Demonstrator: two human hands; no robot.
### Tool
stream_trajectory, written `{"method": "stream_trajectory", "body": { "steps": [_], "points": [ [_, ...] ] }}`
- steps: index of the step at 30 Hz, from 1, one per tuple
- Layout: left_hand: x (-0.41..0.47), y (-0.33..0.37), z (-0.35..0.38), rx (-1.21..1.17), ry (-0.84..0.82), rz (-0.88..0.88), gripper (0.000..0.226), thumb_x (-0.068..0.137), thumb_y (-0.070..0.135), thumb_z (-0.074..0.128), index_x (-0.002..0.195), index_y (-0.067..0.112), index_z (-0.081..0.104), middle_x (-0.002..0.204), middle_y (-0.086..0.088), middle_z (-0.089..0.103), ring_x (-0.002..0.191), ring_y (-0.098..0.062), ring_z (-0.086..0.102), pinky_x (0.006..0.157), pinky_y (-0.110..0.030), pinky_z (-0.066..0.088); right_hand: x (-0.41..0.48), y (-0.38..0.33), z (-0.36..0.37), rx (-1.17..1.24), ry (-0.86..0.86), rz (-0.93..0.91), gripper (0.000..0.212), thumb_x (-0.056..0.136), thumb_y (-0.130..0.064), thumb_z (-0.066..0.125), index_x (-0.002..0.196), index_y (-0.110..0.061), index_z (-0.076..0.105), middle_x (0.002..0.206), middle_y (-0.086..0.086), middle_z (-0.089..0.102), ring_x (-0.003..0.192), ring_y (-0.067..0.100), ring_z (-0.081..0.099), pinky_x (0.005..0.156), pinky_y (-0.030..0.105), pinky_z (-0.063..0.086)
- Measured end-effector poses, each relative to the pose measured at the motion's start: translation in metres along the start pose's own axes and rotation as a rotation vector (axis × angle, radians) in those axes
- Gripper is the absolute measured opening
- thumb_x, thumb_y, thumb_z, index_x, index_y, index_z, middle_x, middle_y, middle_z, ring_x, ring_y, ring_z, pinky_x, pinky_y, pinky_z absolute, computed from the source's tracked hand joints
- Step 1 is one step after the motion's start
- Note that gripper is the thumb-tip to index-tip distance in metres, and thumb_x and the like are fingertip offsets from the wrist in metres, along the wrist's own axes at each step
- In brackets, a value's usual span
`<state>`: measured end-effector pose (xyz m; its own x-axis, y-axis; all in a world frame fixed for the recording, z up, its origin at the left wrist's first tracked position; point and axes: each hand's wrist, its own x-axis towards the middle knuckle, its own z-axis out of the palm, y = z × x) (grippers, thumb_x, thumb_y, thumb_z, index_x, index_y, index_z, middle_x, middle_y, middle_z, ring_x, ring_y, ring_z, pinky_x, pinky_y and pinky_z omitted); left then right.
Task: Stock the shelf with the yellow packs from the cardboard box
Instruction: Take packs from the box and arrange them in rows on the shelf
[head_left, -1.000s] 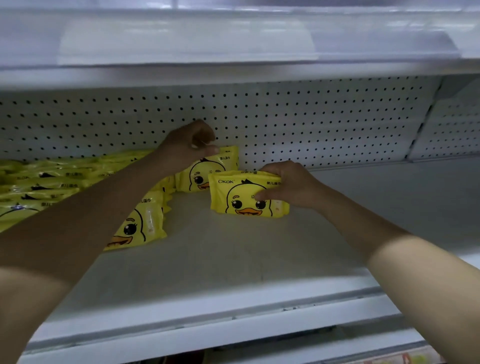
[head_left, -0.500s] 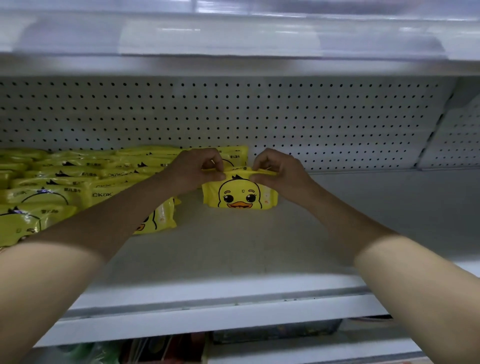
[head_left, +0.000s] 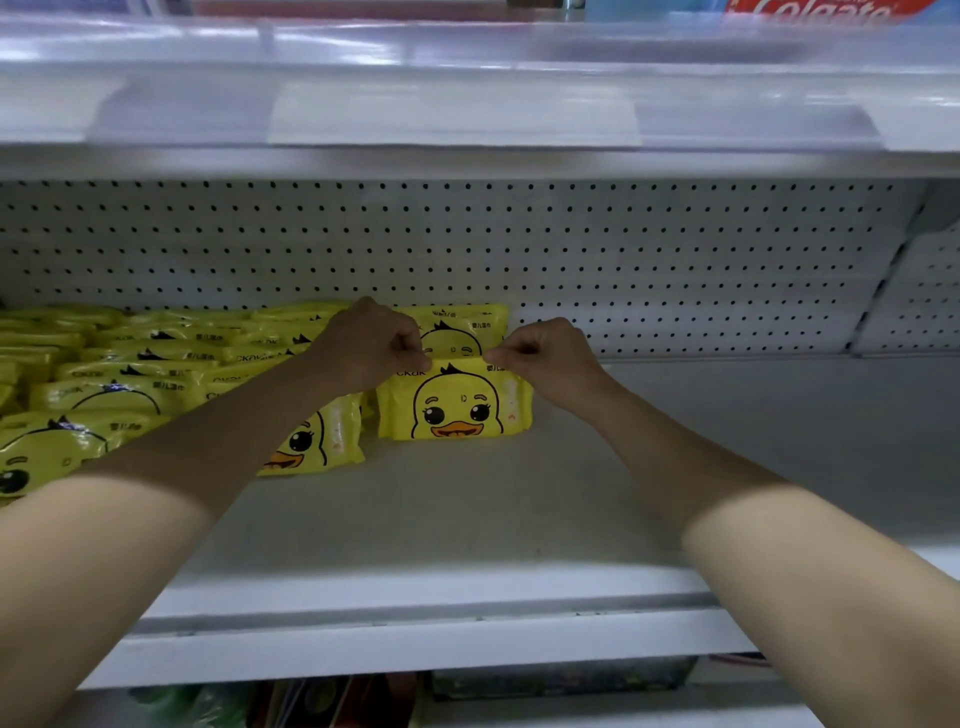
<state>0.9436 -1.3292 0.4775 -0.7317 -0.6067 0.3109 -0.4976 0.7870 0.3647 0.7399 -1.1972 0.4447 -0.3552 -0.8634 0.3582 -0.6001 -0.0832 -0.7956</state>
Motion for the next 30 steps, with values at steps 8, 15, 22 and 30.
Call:
{"method": "stream_trajectory", "body": {
  "steps": [8,15,22,30],
  "points": [
    [0.007,0.003,-0.008,0.072,-0.136,-0.017,0.021,0.086,0.038,0.071,0.085,0.018,0.073,0.081,0.006,0.066,0.075,-0.008,0.059,0.059,-0.021,0.037,0.013,0.01,-0.002,0.033,-0.178,0.103,0.015,0.081,-0.032,0.08,0.088,-0.019,0.078,0.089,-0.004,0.076,0.092,0.01,0.07,0.086,0.028,0.055],
    [0.032,-0.016,-0.011,-0.121,0.15,-0.019,0.014,0.084,0.026,0.074,0.094,0.017,0.076,0.093,0.0,0.074,0.09,-0.015,0.067,0.09,-0.035,0.051,0.043,0.016,0.003,0.001,0.128,0.019,0.021,0.088,-0.028,0.074,0.108,-0.023,0.074,0.106,-0.002,0.072,0.097,0.009,0.065,0.092,0.026,0.052],
    [0.052,-0.022,0.004,-0.005,0.193,-0.115,0.014,0.078,0.041,0.076,0.088,0.03,0.075,0.092,0.007,0.072,0.101,-0.019,0.062,0.09,-0.04,0.052,0.065,0.026,0.012,-0.103,0.027,0.082,0.035,0.094,-0.033,0.065,0.129,-0.025,0.064,0.118,-0.004,0.061,0.109,0.013,0.056,0.095,0.026,0.043],
    [0.062,-0.026,0.009,-0.039,0.125,-0.132,0.011,0.076,0.033,0.079,0.082,0.031,0.071,0.089,0.01,0.069,0.096,-0.018,0.062,0.088,-0.038,0.05,0.07,0.036,0.014,0.097,0.061,0.065,0.006,0.087,-0.024,0.073,0.086,-0.03,0.07,0.099,-0.002,0.072,0.097,0.015,0.065,0.086,0.03,0.05]
  ]
}}
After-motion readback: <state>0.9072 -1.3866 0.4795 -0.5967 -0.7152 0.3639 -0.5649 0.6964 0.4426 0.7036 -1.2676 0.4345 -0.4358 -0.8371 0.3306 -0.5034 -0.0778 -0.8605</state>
